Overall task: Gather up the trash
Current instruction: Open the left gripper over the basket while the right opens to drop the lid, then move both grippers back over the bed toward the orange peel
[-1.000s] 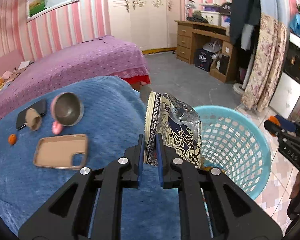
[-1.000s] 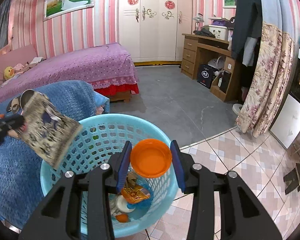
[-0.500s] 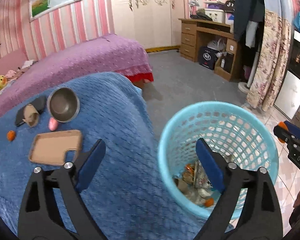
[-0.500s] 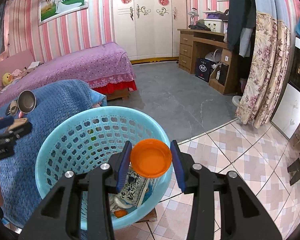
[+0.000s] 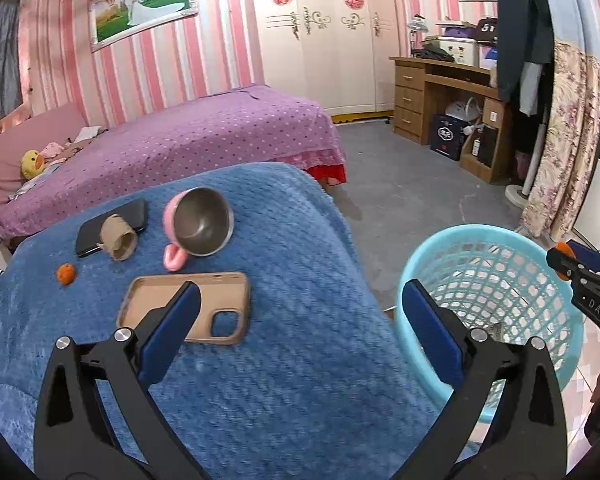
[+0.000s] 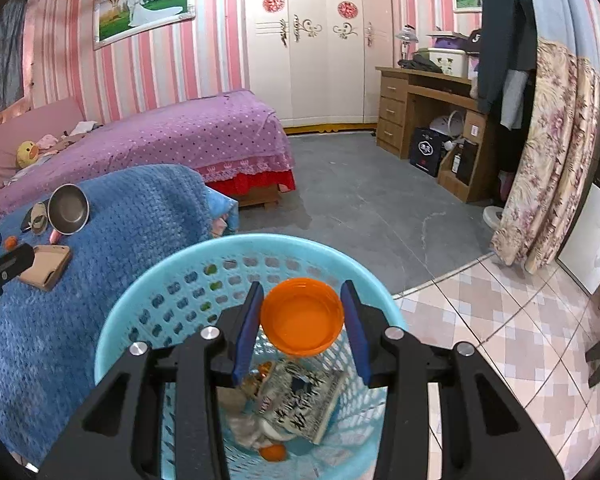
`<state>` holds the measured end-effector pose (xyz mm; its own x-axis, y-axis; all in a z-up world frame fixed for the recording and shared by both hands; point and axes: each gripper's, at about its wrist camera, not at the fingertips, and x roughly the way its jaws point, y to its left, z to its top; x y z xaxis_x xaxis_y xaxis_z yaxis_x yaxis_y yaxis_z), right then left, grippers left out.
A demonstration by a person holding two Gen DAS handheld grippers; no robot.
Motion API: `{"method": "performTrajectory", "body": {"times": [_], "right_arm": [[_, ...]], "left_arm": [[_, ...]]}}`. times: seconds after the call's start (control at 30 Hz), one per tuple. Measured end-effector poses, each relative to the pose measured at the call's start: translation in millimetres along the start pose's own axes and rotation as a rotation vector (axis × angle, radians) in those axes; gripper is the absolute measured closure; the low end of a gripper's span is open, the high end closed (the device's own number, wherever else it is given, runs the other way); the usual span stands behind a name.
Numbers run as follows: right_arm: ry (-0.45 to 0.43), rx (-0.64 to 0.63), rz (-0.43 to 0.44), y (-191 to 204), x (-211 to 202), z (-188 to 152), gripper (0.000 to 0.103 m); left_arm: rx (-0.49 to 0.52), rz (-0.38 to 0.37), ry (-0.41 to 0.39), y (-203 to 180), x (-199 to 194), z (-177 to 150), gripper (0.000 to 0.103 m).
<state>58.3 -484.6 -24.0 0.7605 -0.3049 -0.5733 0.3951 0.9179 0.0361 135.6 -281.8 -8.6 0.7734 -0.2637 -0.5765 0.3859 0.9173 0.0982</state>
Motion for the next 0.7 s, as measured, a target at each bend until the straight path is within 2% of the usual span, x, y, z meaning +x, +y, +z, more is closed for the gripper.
{"method": "performTrajectory", "body": {"times": [0.2, 0.23, 0.27, 0.33, 0.4, 0.47, 0.57, 0.7], "right_arm": [[-0.008, -0.022, 0.010, 18.8, 8.4, 10.4, 0.062], [-0.009, -0.027, 0.008, 22.3, 9.5, 12.4, 0.056], [-0.011, -0.029, 0.007, 25.0, 9.6, 13.1, 0.044], [-0.021, -0.027, 0.011, 30.0, 9.4, 15.7, 0.031], [-0.026, -0.030, 0.008, 34.6, 9.2, 16.3, 0.027], [-0.024, -0.029, 0.009, 38.3, 10.2, 16.7, 0.016], [-0.031, -0.010, -0.001, 42.7, 10.0, 14.7, 0.009], [-0.014, 0.006, 0.003, 49.7, 13.7, 12.5, 0.008]], "left_arm": [[-0.045, 0.032, -0.005, 29.7, 2.0, 1.5, 0.006], [-0.058, 0.037, -0.006, 35.3, 2.2, 1.7, 0.006], [-0.071, 0.040, -0.007, 41.0, 2.2, 1.6, 0.006], [-0.089, 0.042, -0.009, 50.3, 2.5, 0.9, 0.006], [-0.102, 0.047, -0.007, 59.2, 3.8, 0.6, 0.006], [-0.111, 0.052, -0.007, 67.8, 4.4, 0.0, 0.006], [-0.118, 0.064, -0.018, 78.3, 2.5, -0.7, 0.006], [-0.126, 0.073, -0.032, 91.0, 0.5, 0.1, 0.006]]}}
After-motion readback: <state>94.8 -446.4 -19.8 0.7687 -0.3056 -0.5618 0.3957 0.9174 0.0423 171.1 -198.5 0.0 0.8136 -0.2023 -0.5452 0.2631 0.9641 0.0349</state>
